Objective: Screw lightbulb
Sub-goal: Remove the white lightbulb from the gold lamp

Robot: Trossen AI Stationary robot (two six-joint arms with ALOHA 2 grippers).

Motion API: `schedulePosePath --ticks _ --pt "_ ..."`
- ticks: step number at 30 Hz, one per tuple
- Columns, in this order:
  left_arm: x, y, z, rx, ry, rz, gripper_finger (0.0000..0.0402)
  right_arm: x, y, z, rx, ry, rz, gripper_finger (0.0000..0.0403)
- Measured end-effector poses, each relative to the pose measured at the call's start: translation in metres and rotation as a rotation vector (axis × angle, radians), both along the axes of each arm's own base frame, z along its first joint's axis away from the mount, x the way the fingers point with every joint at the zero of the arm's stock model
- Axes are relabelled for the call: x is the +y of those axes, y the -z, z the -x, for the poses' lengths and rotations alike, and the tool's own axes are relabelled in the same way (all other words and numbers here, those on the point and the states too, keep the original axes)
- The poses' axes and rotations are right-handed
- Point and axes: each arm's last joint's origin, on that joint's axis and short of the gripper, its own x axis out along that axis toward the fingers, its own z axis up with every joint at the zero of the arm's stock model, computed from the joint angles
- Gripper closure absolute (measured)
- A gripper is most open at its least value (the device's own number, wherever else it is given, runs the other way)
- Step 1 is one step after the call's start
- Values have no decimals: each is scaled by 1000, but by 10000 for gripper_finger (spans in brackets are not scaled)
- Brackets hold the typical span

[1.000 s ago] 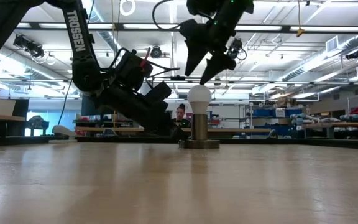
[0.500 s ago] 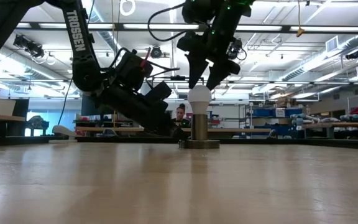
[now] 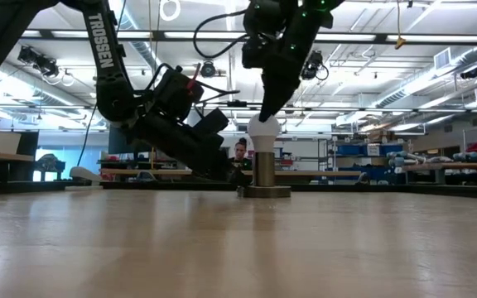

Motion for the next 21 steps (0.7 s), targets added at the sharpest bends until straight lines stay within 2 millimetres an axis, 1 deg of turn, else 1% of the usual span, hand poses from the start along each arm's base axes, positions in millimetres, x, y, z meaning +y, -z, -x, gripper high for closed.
schedulePosePath --ticks 2,3,6,9,11,14,17,21 --pt "0 0 0 1 0 0 401 0 -1 -1 6 -81 42 154" --pt "0 0 0 0 1 0 401 -1 -2 -1 4 -94 51 150" --pt "0 0 0 0 1 0 401 1 -7 -2 -5 -45 49 138" --pt "0 0 0 1 0 0 401 1 -19 -4 -45 77 21 125" --pt "0 0 0 3 0 0 401 0 -29 -5 -88 210 -14 117" --pt "0 0 0 3 0 1 401 0 -36 -3 -120 428 -109 108" --pt "0 0 0 4 -1 1 401 1 -37 -1 -130 578 -179 104" --pt "0 0 0 4 -2 4 401 3 -30 -2 -101 625 -196 105"
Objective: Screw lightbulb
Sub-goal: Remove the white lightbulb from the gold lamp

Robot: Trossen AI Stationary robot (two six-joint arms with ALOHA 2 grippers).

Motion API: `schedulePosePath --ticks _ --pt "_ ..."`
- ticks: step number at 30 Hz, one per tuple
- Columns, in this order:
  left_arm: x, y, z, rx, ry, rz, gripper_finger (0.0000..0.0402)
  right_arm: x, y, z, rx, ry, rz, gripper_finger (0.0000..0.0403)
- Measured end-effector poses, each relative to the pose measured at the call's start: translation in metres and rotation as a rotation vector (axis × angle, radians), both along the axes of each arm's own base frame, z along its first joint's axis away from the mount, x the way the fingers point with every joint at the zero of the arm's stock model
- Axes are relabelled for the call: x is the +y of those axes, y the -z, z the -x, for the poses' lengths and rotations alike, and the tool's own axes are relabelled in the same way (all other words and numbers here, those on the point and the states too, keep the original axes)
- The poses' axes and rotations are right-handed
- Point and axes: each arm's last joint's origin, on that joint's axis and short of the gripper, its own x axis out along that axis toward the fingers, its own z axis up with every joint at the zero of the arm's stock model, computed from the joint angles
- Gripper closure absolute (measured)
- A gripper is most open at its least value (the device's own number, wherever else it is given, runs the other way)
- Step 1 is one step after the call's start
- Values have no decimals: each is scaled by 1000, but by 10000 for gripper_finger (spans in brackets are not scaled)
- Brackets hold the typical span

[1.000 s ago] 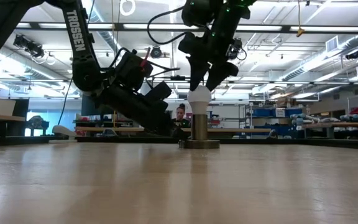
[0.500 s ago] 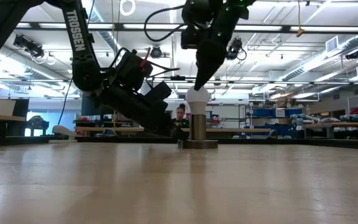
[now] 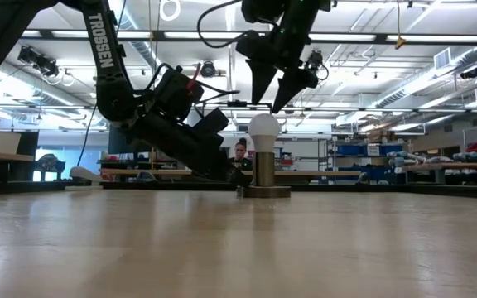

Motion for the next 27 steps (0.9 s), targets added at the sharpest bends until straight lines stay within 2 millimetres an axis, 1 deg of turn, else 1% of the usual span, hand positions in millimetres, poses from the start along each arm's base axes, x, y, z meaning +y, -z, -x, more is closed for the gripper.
schedulePosePath --ticks 4,6,9,12,17,20,23,27 --pt "0 0 0 -1 0 0 401 1 6 -3 10 20 -6 105" --pt "0 0 0 0 0 0 401 2 8 -8 -4 17 -1 105" --pt "0 0 0 1 0 1 401 1 18 -11 32 21 -9 109" --pt "0 0 0 0 -1 0 401 0 27 -13 59 35 -23 117" --pt "0 0 0 3 -1 1 401 -2 28 -15 70 9 -18 140" --pt "0 0 0 3 -1 1 401 -2 26 -15 85 -74 1 157" --pt "0 0 0 2 1 2 401 -2 25 -16 123 -267 59 169" --pt "0 0 0 1 10 6 401 -2 25 -16 171 -507 145 169"
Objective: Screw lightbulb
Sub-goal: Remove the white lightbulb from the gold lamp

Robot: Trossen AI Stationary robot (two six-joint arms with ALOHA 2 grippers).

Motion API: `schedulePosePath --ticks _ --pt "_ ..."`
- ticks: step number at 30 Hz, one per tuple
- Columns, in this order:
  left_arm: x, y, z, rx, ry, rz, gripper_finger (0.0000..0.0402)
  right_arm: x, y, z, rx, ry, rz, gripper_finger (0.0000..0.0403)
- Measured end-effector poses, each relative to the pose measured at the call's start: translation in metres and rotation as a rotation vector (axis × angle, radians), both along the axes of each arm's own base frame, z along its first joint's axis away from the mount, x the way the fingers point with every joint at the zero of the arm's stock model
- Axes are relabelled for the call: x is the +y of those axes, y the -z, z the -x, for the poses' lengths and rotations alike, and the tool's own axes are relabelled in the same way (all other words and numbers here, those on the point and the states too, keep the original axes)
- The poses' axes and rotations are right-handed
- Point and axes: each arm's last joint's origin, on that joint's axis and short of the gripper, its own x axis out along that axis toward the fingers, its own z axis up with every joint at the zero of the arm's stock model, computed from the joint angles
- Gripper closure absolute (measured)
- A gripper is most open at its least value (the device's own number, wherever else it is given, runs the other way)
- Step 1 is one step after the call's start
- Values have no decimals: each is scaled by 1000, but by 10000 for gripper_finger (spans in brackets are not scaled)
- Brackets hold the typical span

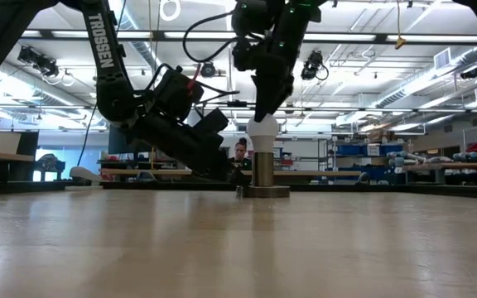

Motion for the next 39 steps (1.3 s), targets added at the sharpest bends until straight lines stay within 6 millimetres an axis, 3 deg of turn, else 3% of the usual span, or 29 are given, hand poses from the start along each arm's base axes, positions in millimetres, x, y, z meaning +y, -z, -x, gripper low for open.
schedulePosePath --ticks 4,11,18,24,31,39 --pt "0 0 0 2 1 1 401 -1 -1 -2 -4 -72 39 158" --pt "0 0 0 2 2 2 401 5 -4 -2 -28 25 28 124" --pt "0 0 0 2 1 5 401 8 -31 2 -109 376 -62 88" --pt "0 0 0 2 -1 10 401 6 -25 2 -136 572 -132 72" --pt "0 0 0 2 -1 11 401 -1 -5 6 -102 702 -164 91" --pt "0 0 0 2 -1 11 401 -3 -3 5 -95 562 -133 156"
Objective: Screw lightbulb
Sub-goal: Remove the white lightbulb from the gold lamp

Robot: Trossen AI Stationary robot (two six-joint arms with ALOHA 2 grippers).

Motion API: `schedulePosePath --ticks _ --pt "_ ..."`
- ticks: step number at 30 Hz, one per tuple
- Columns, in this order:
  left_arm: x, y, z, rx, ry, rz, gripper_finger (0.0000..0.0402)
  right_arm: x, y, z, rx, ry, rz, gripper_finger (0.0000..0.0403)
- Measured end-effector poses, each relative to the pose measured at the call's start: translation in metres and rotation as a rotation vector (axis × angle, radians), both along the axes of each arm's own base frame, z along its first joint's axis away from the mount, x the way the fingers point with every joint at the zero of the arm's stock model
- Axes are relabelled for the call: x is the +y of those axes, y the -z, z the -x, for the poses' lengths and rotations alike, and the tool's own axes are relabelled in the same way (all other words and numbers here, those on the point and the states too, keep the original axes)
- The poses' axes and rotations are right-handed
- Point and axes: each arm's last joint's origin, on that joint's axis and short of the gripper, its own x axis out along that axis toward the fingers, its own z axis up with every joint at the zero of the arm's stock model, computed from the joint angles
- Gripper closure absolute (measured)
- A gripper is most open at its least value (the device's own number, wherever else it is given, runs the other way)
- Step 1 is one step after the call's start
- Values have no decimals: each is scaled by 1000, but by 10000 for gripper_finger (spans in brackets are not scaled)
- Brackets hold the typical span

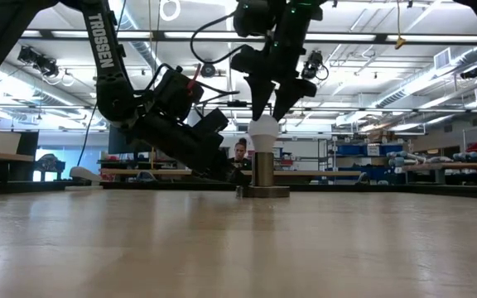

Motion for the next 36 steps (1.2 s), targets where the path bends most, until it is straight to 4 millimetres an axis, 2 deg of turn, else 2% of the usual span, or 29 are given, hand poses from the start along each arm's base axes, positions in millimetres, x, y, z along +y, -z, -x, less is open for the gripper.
schedulePosePath --ticks 4,10,13,21,25,30,36 --pt "0 0 0 0 2 1 401 -2 0 0 28 -198 25 185" --pt "0 0 0 0 4 1 401 -6 0 1 102 -671 119 189" --pt "0 0 0 0 5 1 401 -7 -1 2 110 -727 141 178" --pt "0 0 0 1 9 -4 401 -1 -14 -2 74 -592 117 140" --pt "0 0 0 1 10 -3 401 2 -22 -4 0 -366 45 127" --pt "0 0 0 0 8 1 401 2 -17 0 -25 -44 -80 124" --pt "0 0 0 0 8 2 401 1 -4 2 -13 78 -103 126"
